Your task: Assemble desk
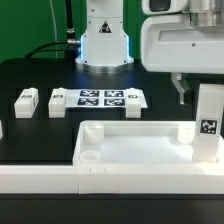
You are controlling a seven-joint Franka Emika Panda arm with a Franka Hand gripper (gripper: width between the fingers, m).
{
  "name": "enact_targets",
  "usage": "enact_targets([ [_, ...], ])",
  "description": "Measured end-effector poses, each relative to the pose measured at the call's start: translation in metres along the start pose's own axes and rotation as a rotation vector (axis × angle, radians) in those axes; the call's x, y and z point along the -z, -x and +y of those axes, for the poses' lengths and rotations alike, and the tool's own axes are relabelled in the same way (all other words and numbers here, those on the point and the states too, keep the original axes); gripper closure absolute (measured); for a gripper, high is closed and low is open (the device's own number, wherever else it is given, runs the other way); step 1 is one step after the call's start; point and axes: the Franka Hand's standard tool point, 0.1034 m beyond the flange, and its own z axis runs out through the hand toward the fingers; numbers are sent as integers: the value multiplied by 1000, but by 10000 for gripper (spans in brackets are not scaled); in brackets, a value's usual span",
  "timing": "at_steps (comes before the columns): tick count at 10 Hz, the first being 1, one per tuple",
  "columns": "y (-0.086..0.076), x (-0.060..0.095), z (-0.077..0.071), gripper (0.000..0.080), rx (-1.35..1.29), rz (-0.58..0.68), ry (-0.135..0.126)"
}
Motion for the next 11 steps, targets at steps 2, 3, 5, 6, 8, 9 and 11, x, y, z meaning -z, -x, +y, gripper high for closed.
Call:
enact_targets([
  [2,-1,1,0,150,135,-1,16],
  [3,-1,1,0,150,135,-1,16],
  [5,-1,1,0,423,97,0,16],
  [6,-1,0,1,508,27,-1,18],
  [8,-1,0,2,508,-136,1,18],
  [9,0,0,3,508,-339,4,18],
  [11,-2,0,5,508,-696,-26,-23],
])
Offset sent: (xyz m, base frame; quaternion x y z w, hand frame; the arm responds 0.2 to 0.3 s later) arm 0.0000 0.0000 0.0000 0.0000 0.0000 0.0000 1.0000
